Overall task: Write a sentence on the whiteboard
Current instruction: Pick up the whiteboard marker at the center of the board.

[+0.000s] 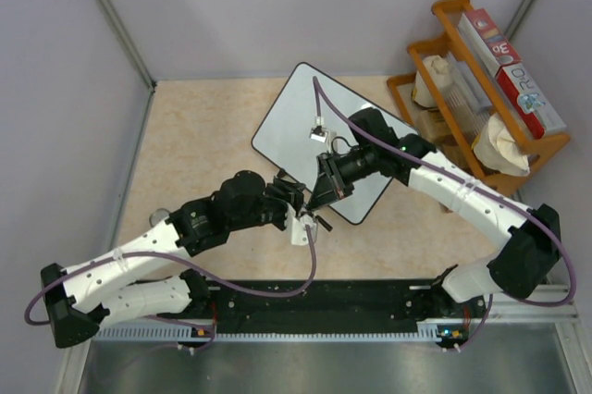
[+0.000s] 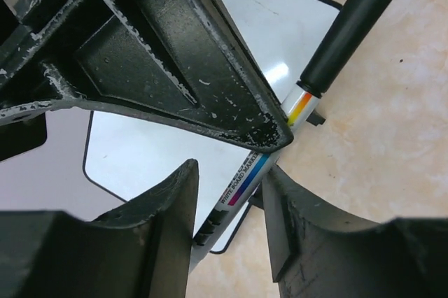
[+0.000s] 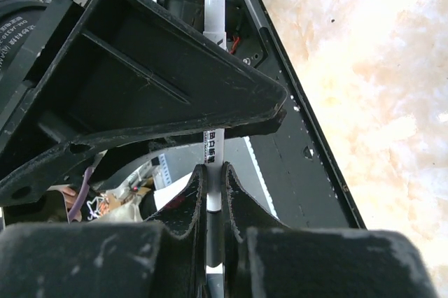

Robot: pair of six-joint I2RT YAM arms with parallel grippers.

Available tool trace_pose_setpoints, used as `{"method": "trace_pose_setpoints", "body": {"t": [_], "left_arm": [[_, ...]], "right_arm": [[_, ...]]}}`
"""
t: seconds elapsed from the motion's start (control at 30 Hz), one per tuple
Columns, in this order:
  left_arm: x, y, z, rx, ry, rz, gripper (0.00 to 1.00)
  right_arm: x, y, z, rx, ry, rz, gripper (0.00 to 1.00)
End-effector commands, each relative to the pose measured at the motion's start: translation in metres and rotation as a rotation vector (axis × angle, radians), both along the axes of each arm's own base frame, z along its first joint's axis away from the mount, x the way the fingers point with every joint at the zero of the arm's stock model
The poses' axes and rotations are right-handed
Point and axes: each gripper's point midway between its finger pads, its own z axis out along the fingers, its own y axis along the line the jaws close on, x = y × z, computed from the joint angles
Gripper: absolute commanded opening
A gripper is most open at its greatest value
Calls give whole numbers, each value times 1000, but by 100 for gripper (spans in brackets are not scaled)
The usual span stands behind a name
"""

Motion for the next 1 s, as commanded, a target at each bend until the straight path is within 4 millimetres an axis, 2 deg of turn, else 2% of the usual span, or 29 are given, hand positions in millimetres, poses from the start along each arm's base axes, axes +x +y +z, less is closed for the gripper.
{"method": "trace_pose_setpoints", "body": {"t": [0.0,0.1,0.37,0.47,0.5,0.57,0.6,0.67,0.7,0.73,0.77,0.83,0.87,0.97], "left_arm": [[4,5,19,37,-55,6,38],[-1,6,20,54,-45,-6,24],[-20,3,30,56,-96,-95,22],[-25,2,28,66,-97,-119,20],[-26,2,27,69,-95,-124,19],[-28,2,23,79,-84,-128,18],[-28,3,20,82,-75,-126,17],[-30,3,20,66,-56,-116,12],[-32,3,18,61,-44,-115,11],[-32,4,19,51,-39,-110,10],[-33,3,20,28,-24,-102,8],[-36,3,18,2,0,-96,6],[-36,1,19,-36,28,-80,5],[-37,-2,17,-113,131,-16,0]], "right_arm": [[7,2,16,66,-53,19,0],[7,3,16,68,-54,23,0],[8,6,15,87,-38,51,0],[12,8,19,103,-43,45,11],[16,8,20,107,-43,36,19],[28,7,28,124,-56,-6,37],[34,6,31,130,-63,-29,57],[54,-2,45,156,-87,-112,73],[59,-4,51,171,-99,-136,85],[73,-11,60,190,-121,-190,89],[76,-15,69,205,-149,-217,98],[88,-24,79,210,-203,-282,99],[88,-28,88,221,-241,-300,99],[93,-37,91,206,-325,-360,99]]}}
